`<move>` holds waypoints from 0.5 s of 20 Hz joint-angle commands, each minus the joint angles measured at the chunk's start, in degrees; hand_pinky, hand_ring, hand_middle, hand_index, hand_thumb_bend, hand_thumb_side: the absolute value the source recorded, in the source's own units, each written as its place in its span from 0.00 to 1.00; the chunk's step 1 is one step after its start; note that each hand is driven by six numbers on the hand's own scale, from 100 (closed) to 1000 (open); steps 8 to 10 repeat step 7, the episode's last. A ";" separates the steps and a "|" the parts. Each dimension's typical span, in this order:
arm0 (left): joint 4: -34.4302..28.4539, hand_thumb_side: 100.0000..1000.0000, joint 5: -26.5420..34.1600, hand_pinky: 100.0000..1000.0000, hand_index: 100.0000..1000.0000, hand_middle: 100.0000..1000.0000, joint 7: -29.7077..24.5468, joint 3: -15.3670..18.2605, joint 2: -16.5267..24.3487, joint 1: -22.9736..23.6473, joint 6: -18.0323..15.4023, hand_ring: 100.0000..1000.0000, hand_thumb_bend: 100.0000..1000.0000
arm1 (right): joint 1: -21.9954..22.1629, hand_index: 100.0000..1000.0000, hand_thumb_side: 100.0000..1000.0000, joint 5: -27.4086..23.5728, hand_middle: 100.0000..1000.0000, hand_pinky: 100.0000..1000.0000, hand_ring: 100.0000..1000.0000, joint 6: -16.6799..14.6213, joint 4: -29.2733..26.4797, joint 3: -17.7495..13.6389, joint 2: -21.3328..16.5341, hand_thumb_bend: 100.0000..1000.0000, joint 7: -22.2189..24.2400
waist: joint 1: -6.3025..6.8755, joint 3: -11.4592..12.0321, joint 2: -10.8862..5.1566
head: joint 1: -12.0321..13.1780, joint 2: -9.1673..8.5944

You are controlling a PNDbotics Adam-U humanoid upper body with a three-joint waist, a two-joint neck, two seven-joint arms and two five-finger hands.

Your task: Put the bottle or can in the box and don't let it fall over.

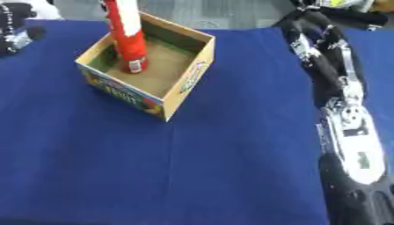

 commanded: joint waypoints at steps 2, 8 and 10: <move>-4.83 0.45 2.89 1.00 0.78 0.71 0.84 1.58 3.69 2.56 0.48 0.93 0.67 | -0.35 0.79 0.36 0.54 1.00 0.74 0.96 -0.07 -0.48 -0.64 -1.59 0.63 -0.48 | 0.24 0.63 -1.82 | -0.89 1.05; -8.81 0.45 6.48 1.00 0.77 0.71 1.80 2.85 5.06 7.80 0.97 0.92 0.64 | -0.01 0.79 0.36 0.76 1.00 0.74 0.96 -0.07 -0.38 -0.96 -2.14 0.63 -0.87 | 0.31 1.52 -2.60 | -1.52 2.05; -8.81 0.45 6.48 1.00 0.77 0.71 1.80 2.85 5.06 7.80 0.97 0.92 0.64 | -0.01 0.79 0.36 0.76 1.00 0.74 0.96 -0.07 -0.38 -0.96 -2.14 0.63 -0.87 | 0.31 1.52 -2.60 | -1.52 2.05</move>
